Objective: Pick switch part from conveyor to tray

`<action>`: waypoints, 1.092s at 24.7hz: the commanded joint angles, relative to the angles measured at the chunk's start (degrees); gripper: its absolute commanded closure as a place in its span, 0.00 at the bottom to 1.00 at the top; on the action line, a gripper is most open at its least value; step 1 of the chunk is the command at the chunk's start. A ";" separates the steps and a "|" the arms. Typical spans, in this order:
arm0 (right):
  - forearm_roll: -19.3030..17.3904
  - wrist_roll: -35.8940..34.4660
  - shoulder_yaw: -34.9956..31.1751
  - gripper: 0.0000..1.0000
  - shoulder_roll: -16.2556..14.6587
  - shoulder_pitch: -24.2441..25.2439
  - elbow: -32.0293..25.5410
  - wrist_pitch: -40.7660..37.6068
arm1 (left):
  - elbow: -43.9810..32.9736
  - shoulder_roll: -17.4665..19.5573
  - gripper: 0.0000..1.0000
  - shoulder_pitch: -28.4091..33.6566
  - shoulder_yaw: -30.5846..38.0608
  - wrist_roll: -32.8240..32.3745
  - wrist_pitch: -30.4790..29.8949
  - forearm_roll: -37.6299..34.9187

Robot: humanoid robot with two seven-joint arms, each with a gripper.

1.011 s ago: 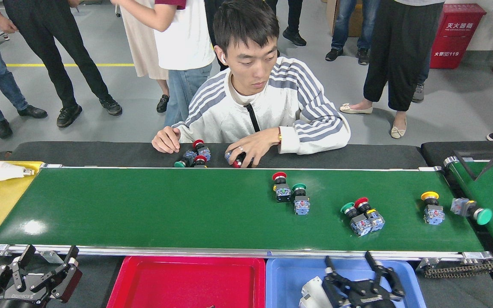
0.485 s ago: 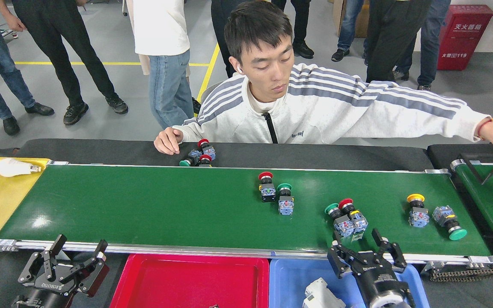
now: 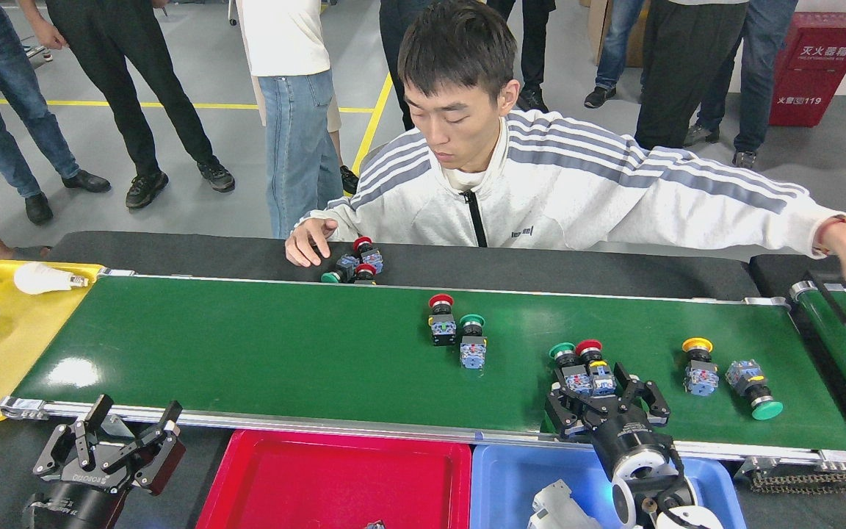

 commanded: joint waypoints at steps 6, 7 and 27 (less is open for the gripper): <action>-0.93 -1.45 2.49 0.91 -1.21 2.78 -11.37 -16.03 | -0.92 0.66 0.00 -0.55 -0.15 0.17 0.14 -0.09; -1.72 -1.45 2.49 0.87 -0.86 3.13 -12.77 -22.10 | -1.01 0.57 0.00 -0.63 -0.24 0.17 0.14 -0.09; -3.39 -1.36 -24.30 0.00 8.11 18.68 -19.63 -33.09 | 0.04 -1.27 0.00 -12.14 -31.52 -9.50 24.75 -0.09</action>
